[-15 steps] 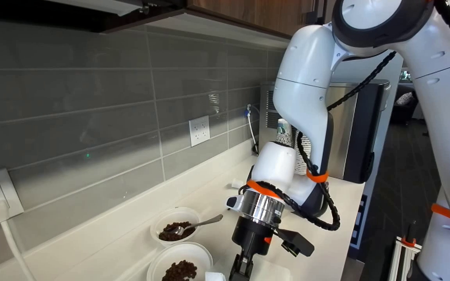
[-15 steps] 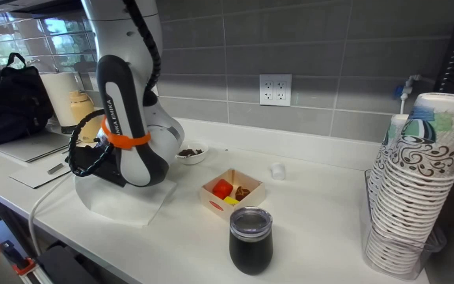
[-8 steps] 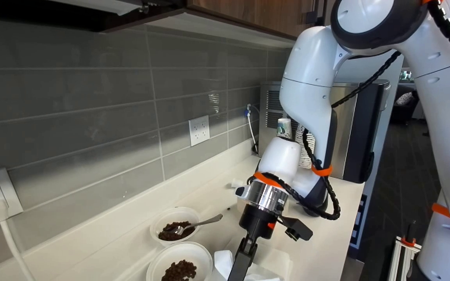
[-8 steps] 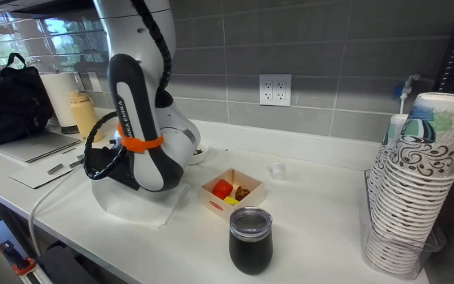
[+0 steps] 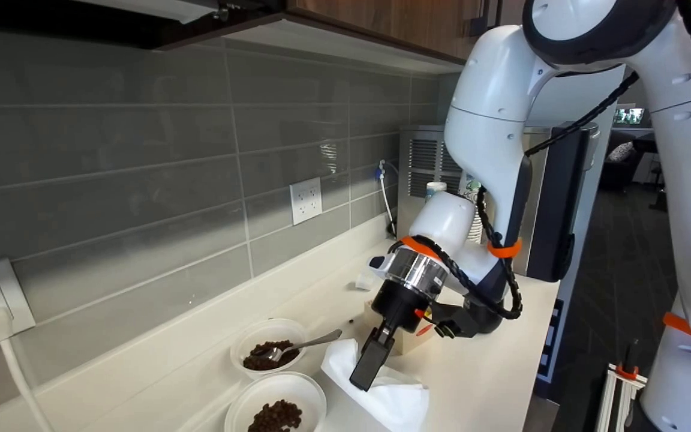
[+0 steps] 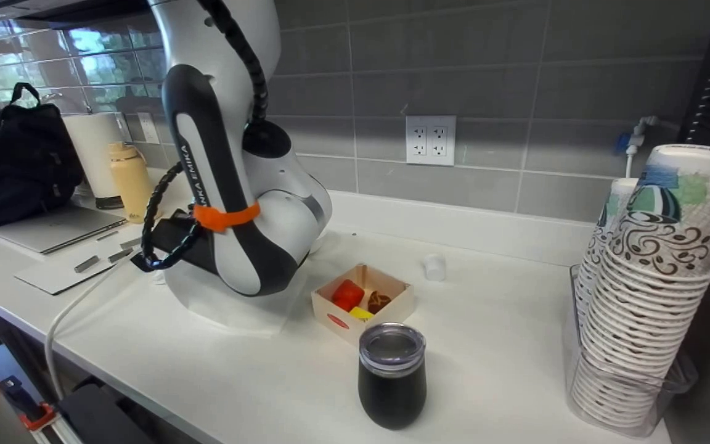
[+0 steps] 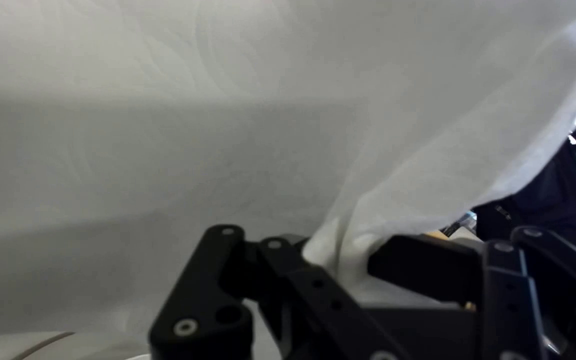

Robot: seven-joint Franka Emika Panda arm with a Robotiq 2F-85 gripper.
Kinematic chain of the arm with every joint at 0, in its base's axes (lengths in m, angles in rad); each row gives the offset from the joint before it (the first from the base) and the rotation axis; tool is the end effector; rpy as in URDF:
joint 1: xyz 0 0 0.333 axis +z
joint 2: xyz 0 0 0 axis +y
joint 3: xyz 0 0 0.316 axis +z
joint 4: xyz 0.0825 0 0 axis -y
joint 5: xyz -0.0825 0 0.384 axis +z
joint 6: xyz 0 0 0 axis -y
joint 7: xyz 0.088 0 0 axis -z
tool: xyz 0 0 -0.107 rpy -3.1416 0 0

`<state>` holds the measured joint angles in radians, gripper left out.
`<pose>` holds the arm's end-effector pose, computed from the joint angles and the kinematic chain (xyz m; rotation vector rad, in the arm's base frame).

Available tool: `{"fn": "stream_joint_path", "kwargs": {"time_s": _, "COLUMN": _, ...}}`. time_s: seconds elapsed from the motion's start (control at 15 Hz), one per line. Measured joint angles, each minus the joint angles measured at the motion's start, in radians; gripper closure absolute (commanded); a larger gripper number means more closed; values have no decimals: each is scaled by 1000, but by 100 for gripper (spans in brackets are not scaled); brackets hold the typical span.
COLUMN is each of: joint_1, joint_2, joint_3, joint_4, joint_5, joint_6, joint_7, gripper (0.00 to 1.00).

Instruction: Fold the napkin

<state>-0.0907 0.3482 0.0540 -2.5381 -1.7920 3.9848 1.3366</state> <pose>0.3394 0.1233 0.2409 -2.2484 -0.6058 -0.3211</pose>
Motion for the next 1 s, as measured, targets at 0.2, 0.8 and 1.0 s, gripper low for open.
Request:
{"fn": "stream_joint_path", "kwargs": {"time_s": 0.2, "joint_1": -1, "joint_2": 0, "joint_3": -27, "joint_4": -31, "joint_5": 28, "joint_6": 7, "joint_7": -44, "gripper": 100}}
{"fn": "stream_joint_path", "kwargs": {"time_s": 0.8, "joint_1": -22, "joint_2": -23, "joint_3": -135, "joint_4": -134, "joint_5": 33, "joint_6": 7, "joint_7": -101, "gripper": 100}}
{"fn": "stream_joint_path", "kwargs": {"time_s": 1.0, "joint_1": -35, "joint_2": -45, "joint_3": -169, "joint_4": -158, "joint_5": 32, "joint_6": 6, "joint_7": -102, "gripper": 100}}
